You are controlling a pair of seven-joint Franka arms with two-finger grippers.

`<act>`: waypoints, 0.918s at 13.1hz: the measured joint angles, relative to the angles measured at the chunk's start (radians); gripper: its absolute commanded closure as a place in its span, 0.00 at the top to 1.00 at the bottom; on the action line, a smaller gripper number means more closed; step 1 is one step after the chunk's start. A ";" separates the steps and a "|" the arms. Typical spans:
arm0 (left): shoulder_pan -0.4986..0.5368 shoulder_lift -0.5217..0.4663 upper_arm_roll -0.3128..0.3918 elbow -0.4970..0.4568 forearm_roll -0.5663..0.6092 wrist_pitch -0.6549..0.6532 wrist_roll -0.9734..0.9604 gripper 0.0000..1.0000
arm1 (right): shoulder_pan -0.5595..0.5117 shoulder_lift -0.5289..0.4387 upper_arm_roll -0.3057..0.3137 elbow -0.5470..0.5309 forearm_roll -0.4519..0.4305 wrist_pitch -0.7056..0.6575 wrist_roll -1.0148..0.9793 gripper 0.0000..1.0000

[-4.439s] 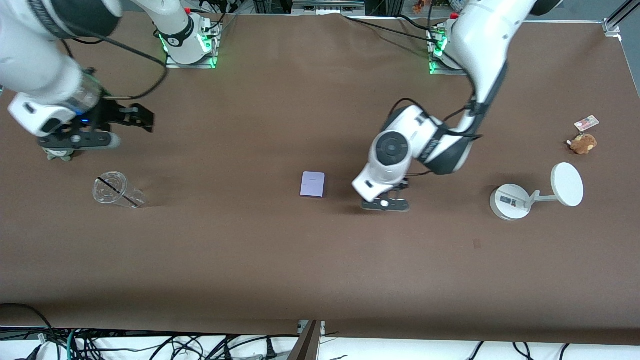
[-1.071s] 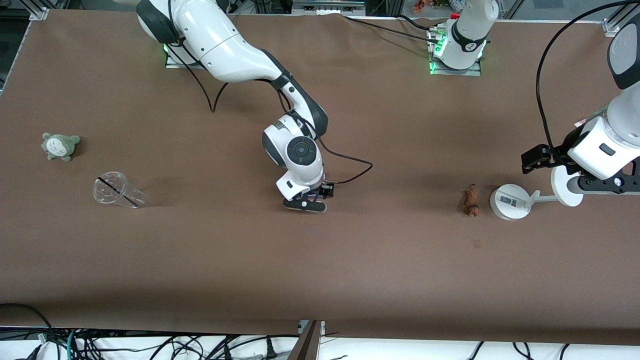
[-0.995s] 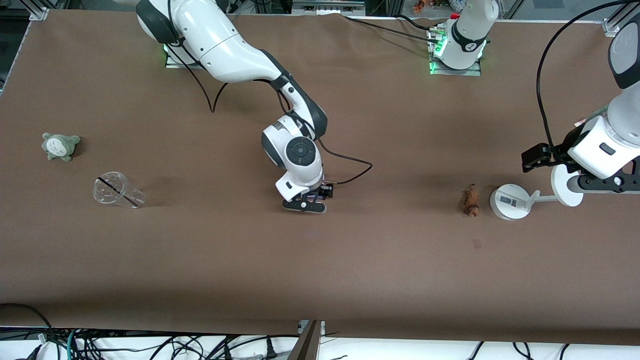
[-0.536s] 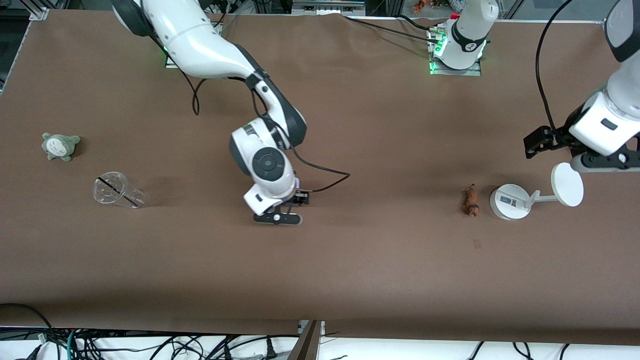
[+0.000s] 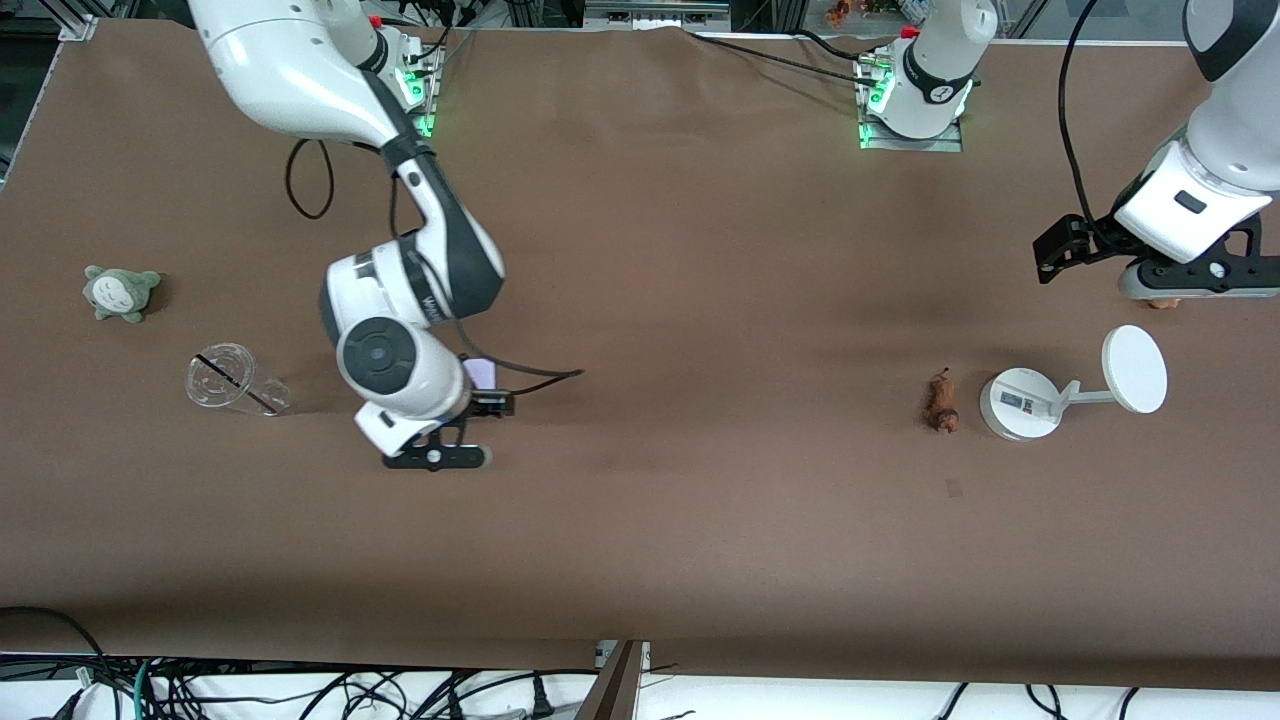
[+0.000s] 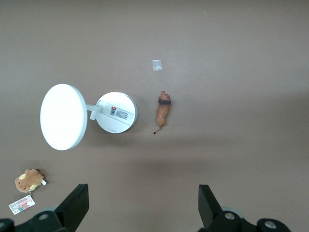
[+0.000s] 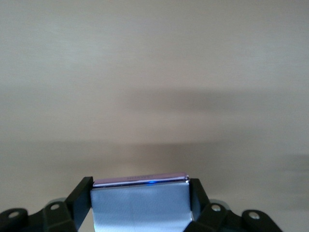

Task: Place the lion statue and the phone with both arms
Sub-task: 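Carry the white phone with the right gripper toward the clear cup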

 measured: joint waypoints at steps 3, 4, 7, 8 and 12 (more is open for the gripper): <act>0.000 0.000 -0.003 0.000 0.000 -0.020 0.000 1.00 | -0.075 -0.024 -0.002 -0.054 0.000 0.004 -0.101 0.35; 0.000 0.000 -0.003 0.000 0.000 -0.020 0.000 1.00 | -0.094 -0.026 -0.004 -0.070 0.000 0.015 -0.128 0.35; 0.000 0.000 -0.003 0.000 0.000 -0.021 0.000 1.00 | -0.144 -0.028 -0.006 -0.151 0.000 0.110 -0.210 0.35; 0.000 0.000 -0.003 0.000 0.000 -0.021 0.000 1.00 | -0.161 -0.028 -0.007 -0.183 0.000 0.148 -0.240 0.35; -0.001 0.000 -0.005 0.001 0.000 -0.021 0.001 1.00 | -0.230 -0.027 -0.011 -0.250 0.000 0.219 -0.337 0.35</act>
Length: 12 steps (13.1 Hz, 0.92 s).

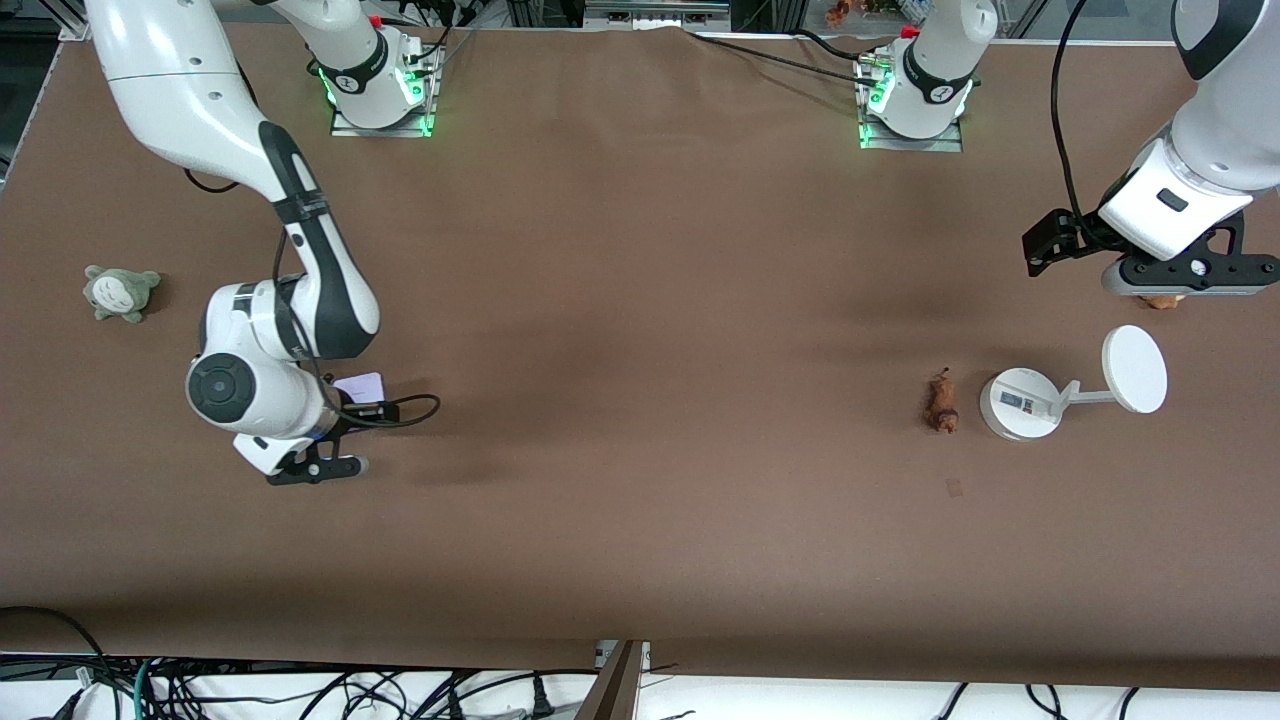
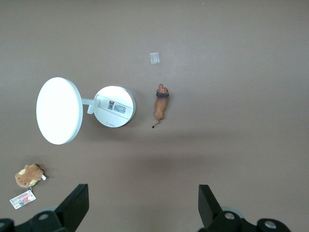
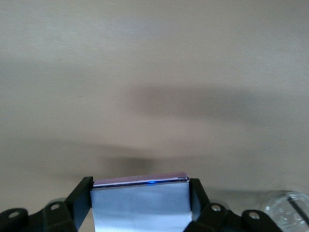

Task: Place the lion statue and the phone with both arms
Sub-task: 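Carry the white phone with the right gripper toward the clear cup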

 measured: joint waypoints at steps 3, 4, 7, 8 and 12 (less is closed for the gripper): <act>0.000 0.000 0.000 0.000 0.000 0.000 0.001 1.00 | -0.008 0.012 0.000 -0.006 0.000 0.034 -0.005 0.35; 0.000 0.000 0.000 0.000 0.000 0.000 0.001 1.00 | -0.009 0.023 0.000 -0.010 0.000 0.053 -0.006 0.35; 0.000 0.000 0.000 0.000 0.000 0.000 0.001 1.00 | -0.016 0.051 0.000 -0.036 0.000 0.125 -0.011 0.35; 0.000 0.000 0.000 0.000 0.000 0.000 0.001 1.00 | -0.020 0.054 0.000 -0.039 0.000 0.132 -0.015 0.35; 0.000 0.000 0.000 0.000 0.000 -0.001 0.001 1.00 | -0.043 0.054 0.000 -0.040 0.000 0.140 -0.041 0.36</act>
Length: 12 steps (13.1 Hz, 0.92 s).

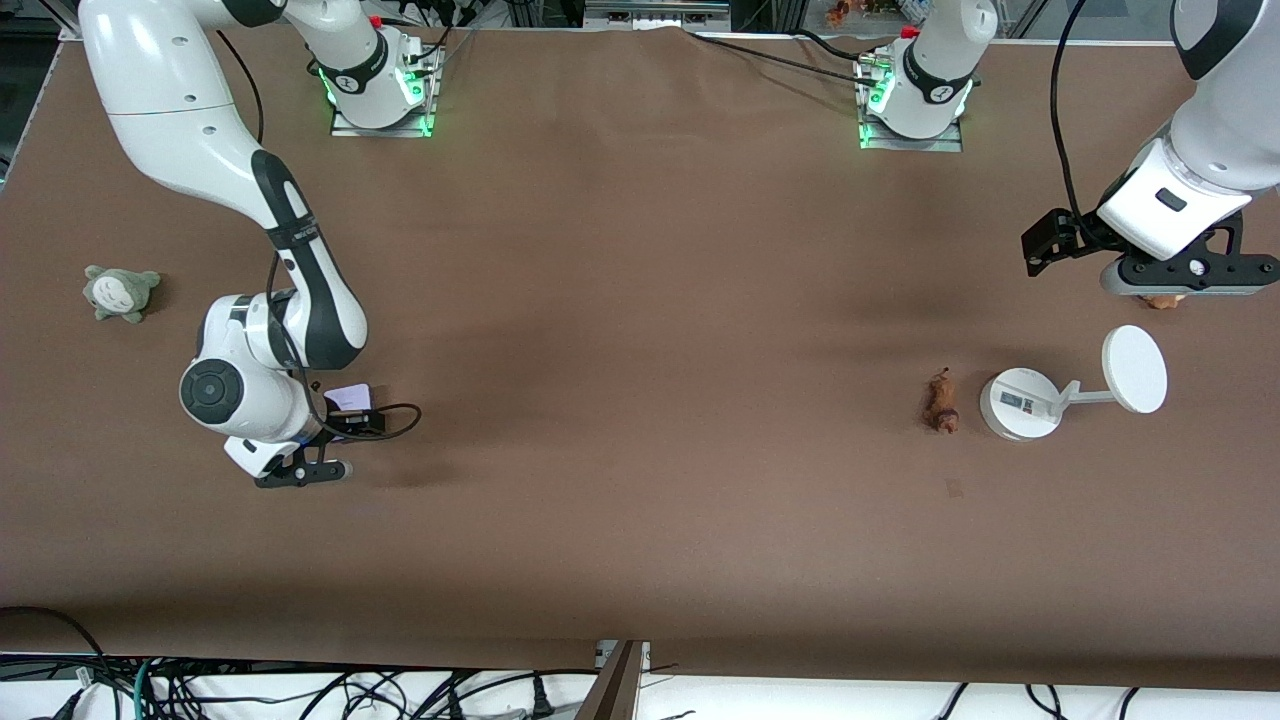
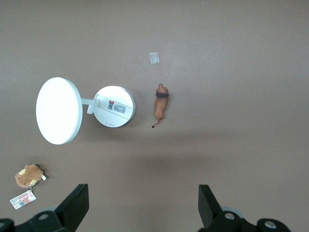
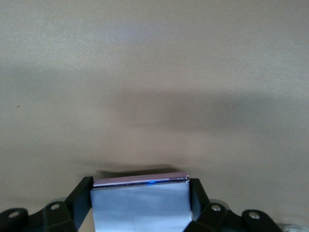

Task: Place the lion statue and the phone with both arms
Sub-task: 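Carry the white phone with the right gripper toward the clear cup, then lower the phone beside the cup and open the right gripper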

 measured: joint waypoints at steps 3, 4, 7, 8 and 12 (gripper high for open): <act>0.000 0.000 0.000 0.000 0.000 0.000 0.000 1.00 | -0.005 0.002 0.000 -0.001 0.000 0.007 -0.004 0.36; 0.000 0.000 0.000 0.000 0.000 0.000 0.000 1.00 | -0.005 0.006 0.000 -0.002 0.000 0.013 -0.004 0.39; 0.000 0.000 0.000 0.000 0.000 0.000 0.000 1.00 | -0.010 0.020 0.000 -0.002 0.000 0.026 -0.004 0.88; 0.000 0.000 0.000 0.000 0.000 -0.001 0.000 1.00 | -0.010 0.019 0.000 -0.002 0.000 0.027 -0.004 0.99; 0.000 0.000 0.000 0.000 0.000 -0.001 0.000 1.00 | -0.010 0.019 0.001 -0.002 0.000 0.028 -0.004 0.99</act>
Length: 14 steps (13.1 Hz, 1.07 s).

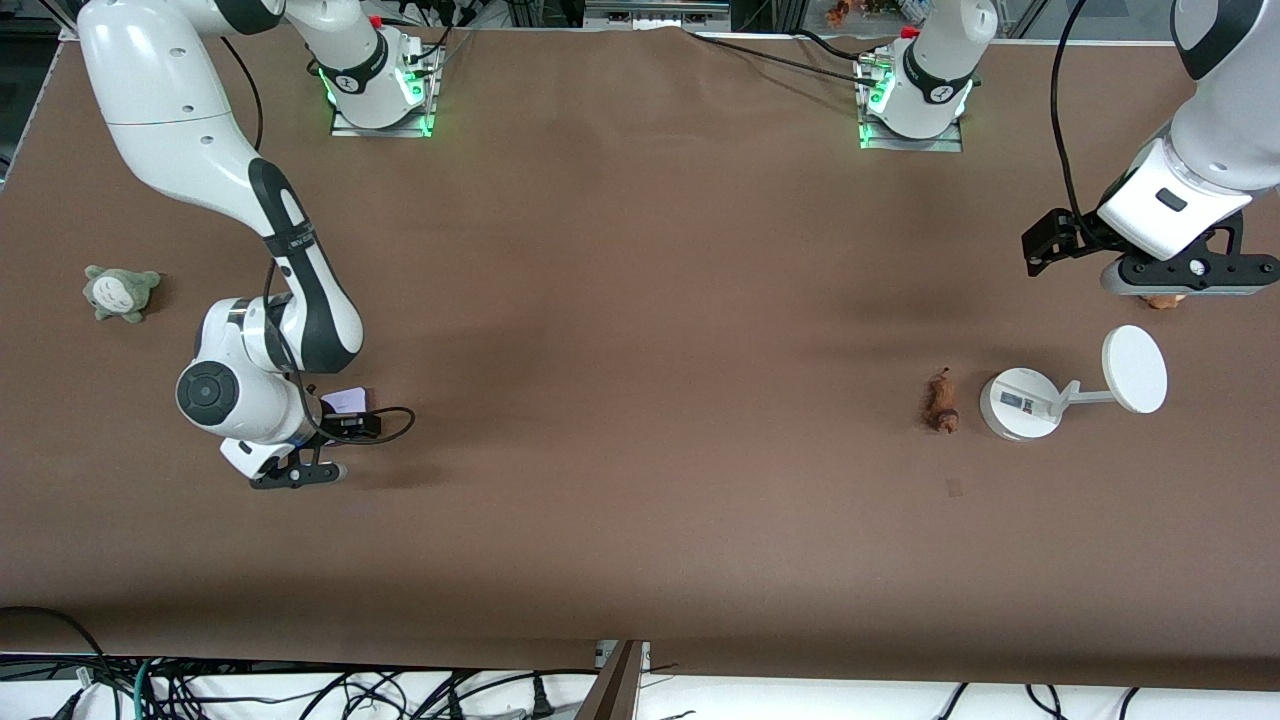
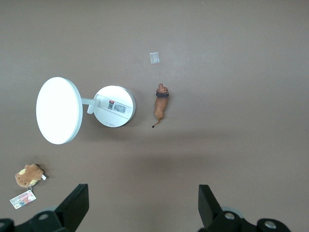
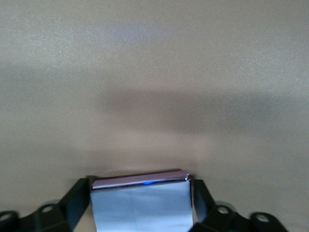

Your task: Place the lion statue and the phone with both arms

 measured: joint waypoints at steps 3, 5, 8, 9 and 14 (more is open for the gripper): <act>0.000 0.000 0.000 0.000 0.000 0.000 0.000 1.00 | 0.003 -0.031 0.005 0.010 0.000 -0.033 0.000 0.99; 0.000 0.000 0.000 0.000 0.000 0.000 0.000 1.00 | 0.004 -0.090 0.009 0.029 0.000 -0.129 0.003 0.99; 0.000 0.000 0.000 0.000 0.000 0.000 0.000 1.00 | 0.004 -0.219 0.009 0.058 0.000 -0.309 0.003 0.99; 0.000 0.000 0.000 0.001 0.000 0.000 0.000 1.00 | 0.004 -0.265 0.009 0.071 0.000 -0.380 0.003 0.99; 0.000 0.000 0.000 0.001 0.000 0.000 0.000 1.00 | 0.004 -0.413 0.008 0.220 0.000 -0.736 0.003 0.99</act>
